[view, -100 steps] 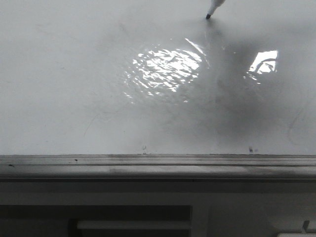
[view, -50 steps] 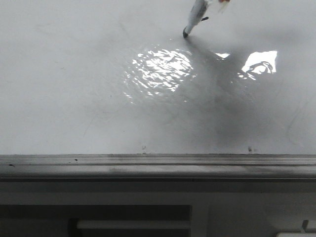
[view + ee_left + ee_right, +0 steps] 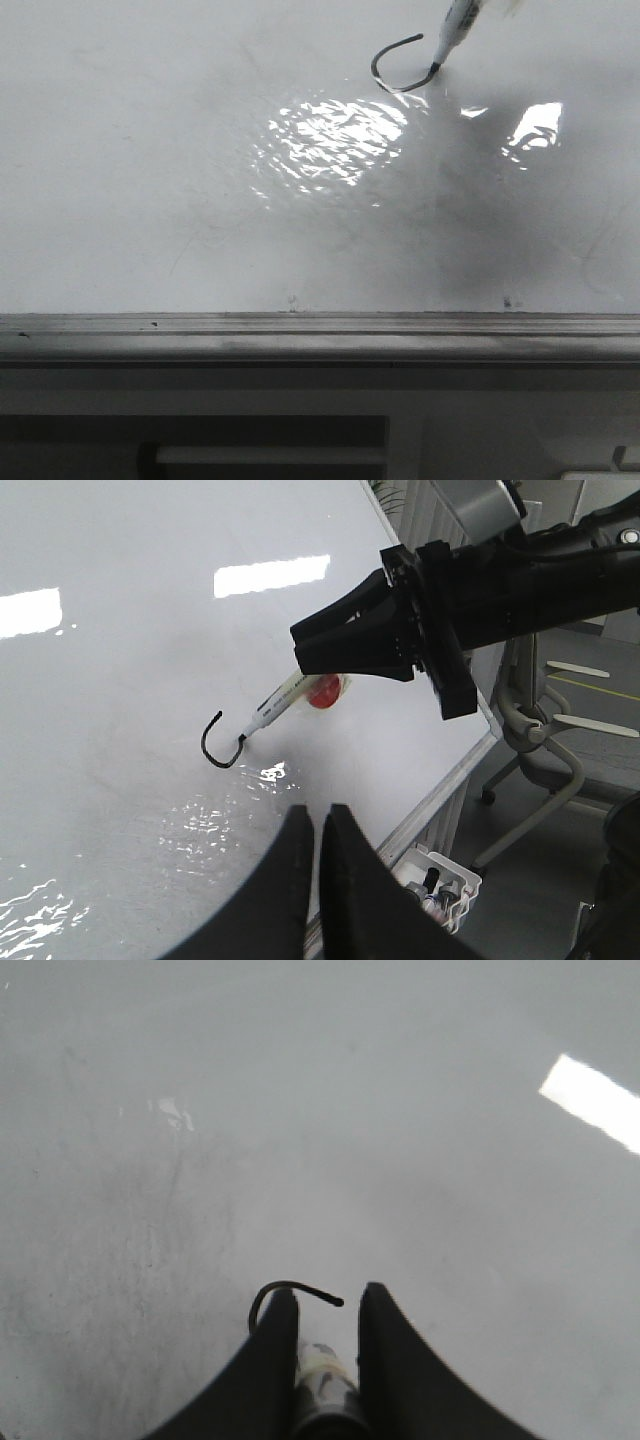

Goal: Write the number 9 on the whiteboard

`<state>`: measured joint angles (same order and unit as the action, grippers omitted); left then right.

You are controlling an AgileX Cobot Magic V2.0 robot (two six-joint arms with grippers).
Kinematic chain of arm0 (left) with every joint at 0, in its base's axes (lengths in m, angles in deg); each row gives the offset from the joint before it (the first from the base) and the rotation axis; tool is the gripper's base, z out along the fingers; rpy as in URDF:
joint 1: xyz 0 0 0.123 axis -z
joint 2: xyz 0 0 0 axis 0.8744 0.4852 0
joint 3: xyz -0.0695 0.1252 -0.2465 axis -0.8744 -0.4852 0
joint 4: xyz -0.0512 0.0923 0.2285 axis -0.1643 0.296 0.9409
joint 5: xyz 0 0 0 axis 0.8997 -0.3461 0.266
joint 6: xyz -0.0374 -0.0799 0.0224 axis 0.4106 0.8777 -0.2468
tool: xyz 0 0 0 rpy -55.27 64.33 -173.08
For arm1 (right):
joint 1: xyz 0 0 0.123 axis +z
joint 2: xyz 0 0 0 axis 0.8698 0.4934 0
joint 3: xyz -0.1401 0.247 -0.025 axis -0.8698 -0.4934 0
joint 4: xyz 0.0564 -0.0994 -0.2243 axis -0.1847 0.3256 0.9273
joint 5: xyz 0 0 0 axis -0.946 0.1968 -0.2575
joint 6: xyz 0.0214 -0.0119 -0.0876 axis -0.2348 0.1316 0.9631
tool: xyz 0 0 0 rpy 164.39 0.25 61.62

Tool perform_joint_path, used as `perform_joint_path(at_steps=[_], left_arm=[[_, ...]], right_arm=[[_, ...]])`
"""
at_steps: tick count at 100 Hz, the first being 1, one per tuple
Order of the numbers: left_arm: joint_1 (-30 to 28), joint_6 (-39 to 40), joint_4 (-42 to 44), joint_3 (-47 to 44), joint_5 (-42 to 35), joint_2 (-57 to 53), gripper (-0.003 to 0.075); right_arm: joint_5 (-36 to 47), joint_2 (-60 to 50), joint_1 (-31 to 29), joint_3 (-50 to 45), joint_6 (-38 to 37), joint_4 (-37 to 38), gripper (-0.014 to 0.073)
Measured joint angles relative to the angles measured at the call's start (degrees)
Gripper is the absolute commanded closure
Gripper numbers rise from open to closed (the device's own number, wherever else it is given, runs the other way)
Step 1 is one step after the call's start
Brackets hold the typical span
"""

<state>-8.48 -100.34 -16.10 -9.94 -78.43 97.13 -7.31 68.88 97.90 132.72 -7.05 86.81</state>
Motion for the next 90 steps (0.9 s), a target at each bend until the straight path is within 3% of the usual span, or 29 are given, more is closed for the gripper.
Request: perform_joint_path(at_steps=[69,90], left_arm=[[0.0,0.0,0.0,0.0,0.0,0.0,0.0741],[0.0,0.0,0.0,0.0,0.0,0.0,0.0741]], right_arm=[[-0.8,1.2,0.0,2.3,0.0,2.8,0.0635],[-2.7,1.2,0.0,2.6,0.0,0.3,0.0635]])
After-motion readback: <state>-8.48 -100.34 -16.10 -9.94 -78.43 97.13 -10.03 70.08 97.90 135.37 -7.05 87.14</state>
